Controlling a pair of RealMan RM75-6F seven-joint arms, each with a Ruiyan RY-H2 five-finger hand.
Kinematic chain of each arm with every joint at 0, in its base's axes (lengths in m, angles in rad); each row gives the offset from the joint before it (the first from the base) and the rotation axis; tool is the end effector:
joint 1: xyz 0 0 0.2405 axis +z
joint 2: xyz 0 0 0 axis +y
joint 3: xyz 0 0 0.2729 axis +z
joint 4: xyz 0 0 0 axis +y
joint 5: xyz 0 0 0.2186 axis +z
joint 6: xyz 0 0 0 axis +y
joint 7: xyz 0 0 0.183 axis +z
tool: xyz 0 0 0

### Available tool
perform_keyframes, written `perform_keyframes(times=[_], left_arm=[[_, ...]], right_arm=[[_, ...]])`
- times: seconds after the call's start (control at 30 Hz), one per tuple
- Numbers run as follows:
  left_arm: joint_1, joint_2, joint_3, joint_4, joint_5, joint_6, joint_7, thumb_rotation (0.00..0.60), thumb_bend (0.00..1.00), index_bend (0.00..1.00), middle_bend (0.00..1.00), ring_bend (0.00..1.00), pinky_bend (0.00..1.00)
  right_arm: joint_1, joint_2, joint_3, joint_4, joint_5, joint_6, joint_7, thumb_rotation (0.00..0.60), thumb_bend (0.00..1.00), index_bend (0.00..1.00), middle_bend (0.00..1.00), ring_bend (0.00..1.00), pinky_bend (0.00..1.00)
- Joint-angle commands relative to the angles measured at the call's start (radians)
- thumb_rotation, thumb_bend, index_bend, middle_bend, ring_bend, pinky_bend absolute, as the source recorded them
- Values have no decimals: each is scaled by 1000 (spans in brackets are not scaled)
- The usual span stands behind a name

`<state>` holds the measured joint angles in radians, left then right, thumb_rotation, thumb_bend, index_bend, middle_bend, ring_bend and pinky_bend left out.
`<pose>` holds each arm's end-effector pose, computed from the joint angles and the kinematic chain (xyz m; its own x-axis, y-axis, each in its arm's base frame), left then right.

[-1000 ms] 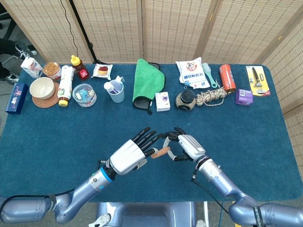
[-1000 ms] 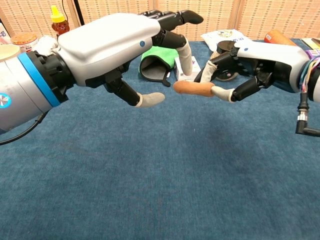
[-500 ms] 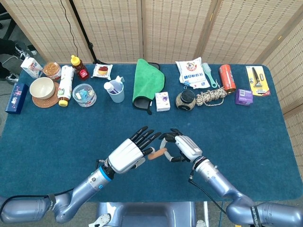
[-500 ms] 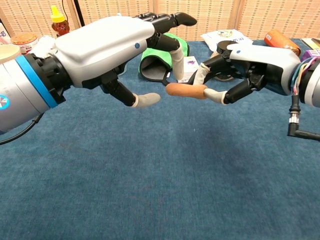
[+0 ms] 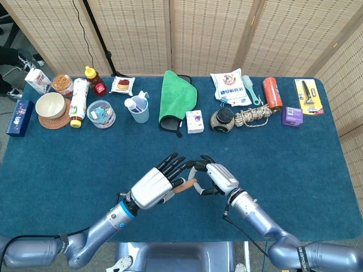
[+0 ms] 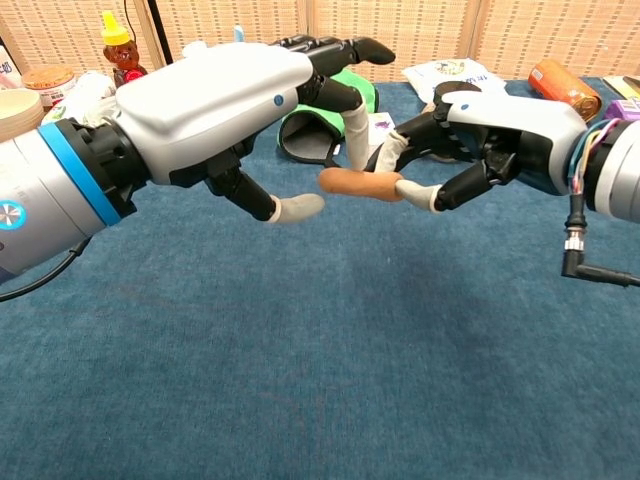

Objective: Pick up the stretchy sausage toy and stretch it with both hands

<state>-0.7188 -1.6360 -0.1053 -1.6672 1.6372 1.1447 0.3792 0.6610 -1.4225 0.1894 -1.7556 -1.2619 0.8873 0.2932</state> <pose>-0.0330 0.2893 -0.0469 0.3631 0.0332 0.9312 0.5996 -0.7733 -0.2063 -0.1134 -0.3366 -0.0236 -0.1545 -0.5735 0.8045 -0.9153 -0.2235 -0.3351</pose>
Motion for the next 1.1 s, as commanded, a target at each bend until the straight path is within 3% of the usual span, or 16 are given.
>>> perform_keyframes(times=[0.03,0.63,1.1], left_arm=[[0,-3,2,1,0,0,0,600,293,440,56,0,32],[-2,-28,-5,6,-6,15,2,600,315,503,108,37,32],[-1,-41,-6,16,-5,29,-21,600,436,619,210,99,46]], right_arm=[[0,-2,1,-1,1,1,3,600,532,658,268,225,0],[4,-3,-5,-13,-6,-4,1,600,533,663,272,230,0],[4,0,-7,-10,-6,-9,11,600,532,671,280,235,0]])
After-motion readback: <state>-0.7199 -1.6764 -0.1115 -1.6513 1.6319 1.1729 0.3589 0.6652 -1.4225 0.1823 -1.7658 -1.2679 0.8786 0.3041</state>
